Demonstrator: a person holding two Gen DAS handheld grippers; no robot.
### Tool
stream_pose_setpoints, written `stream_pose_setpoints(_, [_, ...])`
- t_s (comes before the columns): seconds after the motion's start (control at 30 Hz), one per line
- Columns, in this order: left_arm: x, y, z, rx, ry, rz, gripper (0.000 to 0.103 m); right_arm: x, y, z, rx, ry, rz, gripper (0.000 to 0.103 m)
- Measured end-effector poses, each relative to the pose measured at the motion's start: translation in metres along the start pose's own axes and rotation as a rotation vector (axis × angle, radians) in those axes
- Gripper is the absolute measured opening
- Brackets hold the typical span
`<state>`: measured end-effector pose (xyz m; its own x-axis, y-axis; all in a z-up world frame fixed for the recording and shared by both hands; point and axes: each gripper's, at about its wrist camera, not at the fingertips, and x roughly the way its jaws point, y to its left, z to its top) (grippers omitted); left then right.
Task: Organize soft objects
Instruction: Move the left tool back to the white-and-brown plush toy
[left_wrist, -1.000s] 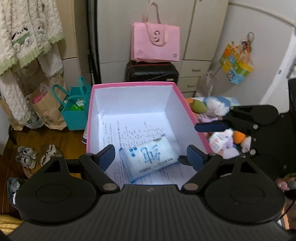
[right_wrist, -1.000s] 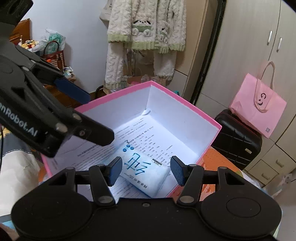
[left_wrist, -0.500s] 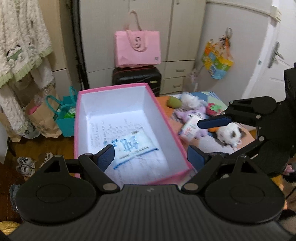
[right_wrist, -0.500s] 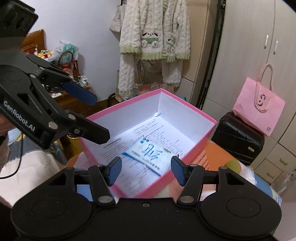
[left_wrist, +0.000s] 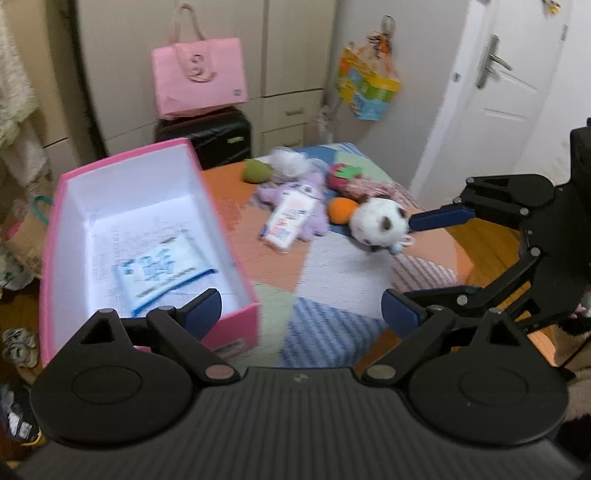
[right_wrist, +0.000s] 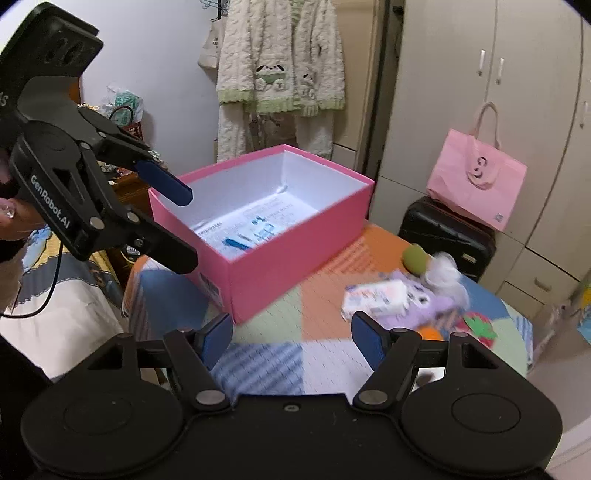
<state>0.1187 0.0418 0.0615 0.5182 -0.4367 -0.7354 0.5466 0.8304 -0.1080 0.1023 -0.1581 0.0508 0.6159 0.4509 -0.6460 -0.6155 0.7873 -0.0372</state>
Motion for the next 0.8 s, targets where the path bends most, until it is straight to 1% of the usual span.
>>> stream_pose_setpoints(0.13, [0.016,-0.016,0.000,0.024,0.007,-0.025,0.095,-0.007,-0.016,-0.020,0.033,0.004,-0.018,0.076])
stream_pose_setpoints(0.3, [0.036,-0.031,0.006,0.038,0.019,-0.062,0.095,-0.009,-0.042,-0.047,0.108,0.021,-0.040,0.076])
stream_pose_setpoints(0.53, [0.070,-0.047,0.016,0.043,0.054,-0.126,0.095,-0.002,-0.073,-0.077,0.182,0.065,-0.075,0.077])
stream_pose_setpoints(0.73, [0.104,-0.054,0.026,0.019,0.064,-0.175,0.095,0.012,-0.096,-0.095,0.218,0.071,-0.094,0.078])
stream_pose_setpoints(0.8, [0.116,-0.056,0.031,0.013,0.085,-0.198,0.095,0.020,-0.103,-0.099,0.234,0.075,-0.099,0.078])
